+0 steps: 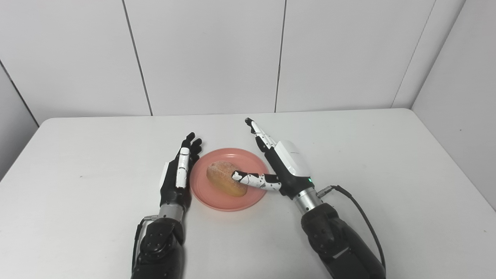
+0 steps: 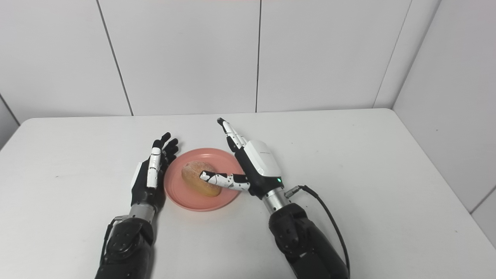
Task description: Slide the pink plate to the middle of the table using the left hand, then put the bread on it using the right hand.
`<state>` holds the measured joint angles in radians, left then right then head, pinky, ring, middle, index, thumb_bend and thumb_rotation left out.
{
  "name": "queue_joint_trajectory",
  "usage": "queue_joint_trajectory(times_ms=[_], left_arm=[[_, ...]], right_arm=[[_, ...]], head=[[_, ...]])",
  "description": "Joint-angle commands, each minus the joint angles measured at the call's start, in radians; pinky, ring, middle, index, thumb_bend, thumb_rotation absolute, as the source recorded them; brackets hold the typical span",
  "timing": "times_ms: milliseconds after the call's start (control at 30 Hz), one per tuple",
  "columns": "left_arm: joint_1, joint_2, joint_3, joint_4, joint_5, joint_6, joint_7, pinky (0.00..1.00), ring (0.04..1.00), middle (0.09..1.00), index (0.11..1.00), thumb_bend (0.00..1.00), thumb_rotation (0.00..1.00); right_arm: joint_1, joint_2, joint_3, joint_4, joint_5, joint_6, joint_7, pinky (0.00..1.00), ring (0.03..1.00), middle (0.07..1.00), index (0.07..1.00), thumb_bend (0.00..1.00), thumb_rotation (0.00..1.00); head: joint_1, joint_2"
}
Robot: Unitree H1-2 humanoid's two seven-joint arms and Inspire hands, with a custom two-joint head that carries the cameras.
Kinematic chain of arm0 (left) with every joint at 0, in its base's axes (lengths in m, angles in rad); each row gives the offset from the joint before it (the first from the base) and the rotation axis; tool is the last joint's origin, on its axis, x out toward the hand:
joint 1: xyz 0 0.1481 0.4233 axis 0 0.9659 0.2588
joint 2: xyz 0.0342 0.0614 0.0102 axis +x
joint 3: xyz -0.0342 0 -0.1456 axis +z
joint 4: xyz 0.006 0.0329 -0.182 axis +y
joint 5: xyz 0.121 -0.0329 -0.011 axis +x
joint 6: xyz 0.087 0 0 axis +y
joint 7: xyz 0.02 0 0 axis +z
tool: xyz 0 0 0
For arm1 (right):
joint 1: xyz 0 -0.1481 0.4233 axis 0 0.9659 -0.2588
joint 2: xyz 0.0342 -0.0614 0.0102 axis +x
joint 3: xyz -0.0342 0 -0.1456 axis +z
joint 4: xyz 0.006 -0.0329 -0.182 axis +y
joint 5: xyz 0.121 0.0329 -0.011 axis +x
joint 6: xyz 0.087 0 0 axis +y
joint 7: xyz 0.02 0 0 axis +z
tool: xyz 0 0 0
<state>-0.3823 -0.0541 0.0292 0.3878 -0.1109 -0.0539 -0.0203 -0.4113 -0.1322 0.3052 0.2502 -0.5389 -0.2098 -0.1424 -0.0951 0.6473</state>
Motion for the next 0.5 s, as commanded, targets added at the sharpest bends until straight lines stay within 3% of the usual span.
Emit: queue_joint_trajectory(times_ms=[0, 67, 133, 267, 467], left_arm=[[-0.011, -0.005, 0.004, -0.017, -0.010, 0.019, -0.002, 0.97, 0.932, 0.911, 0.906, 0.52, 1.00], [-0.013, -0.002, 0.007, -0.015, -0.008, 0.017, -0.001, 0.97, 0.933, 0.911, 0.905, 0.52, 1.00], [-0.013, 0.001, 0.008, -0.015, -0.003, 0.013, 0.003, 0.97, 0.931, 0.907, 0.899, 0.52, 1.00], [-0.010, 0.006, 0.010, -0.018, -0.005, 0.003, -0.003, 0.96, 0.931, 0.910, 0.902, 0.51, 1.00], [-0.011, 0.006, 0.016, -0.017, -0.010, -0.003, -0.003, 0.95, 0.923, 0.900, 0.889, 0.51, 1.00]], right_arm=[[-0.013, 0.014, -0.038, -0.042, 0.082, -0.033, 0.013, 0.90, 0.963, 0.997, 1.000, 0.64, 0.91], [-0.007, 0.023, -0.066, -0.043, 0.143, -0.030, 0.033, 0.94, 0.988, 1.000, 1.000, 0.62, 0.91], [-0.005, 0.033, -0.098, -0.039, 0.218, -0.001, 0.067, 0.98, 0.998, 1.000, 1.000, 0.58, 0.98], [-0.013, 0.064, -0.169, 0.000, 0.378, 0.050, 0.133, 1.00, 1.000, 1.000, 1.000, 0.65, 1.00], [-0.034, 0.110, -0.235, 0.066, 0.539, 0.058, 0.192, 1.00, 1.000, 1.000, 1.000, 0.68, 1.00]], head=[[-0.002, -0.001], [-0.004, -0.001], [-0.007, 0.000], [-0.013, 0.002], [-0.019, 0.004]])
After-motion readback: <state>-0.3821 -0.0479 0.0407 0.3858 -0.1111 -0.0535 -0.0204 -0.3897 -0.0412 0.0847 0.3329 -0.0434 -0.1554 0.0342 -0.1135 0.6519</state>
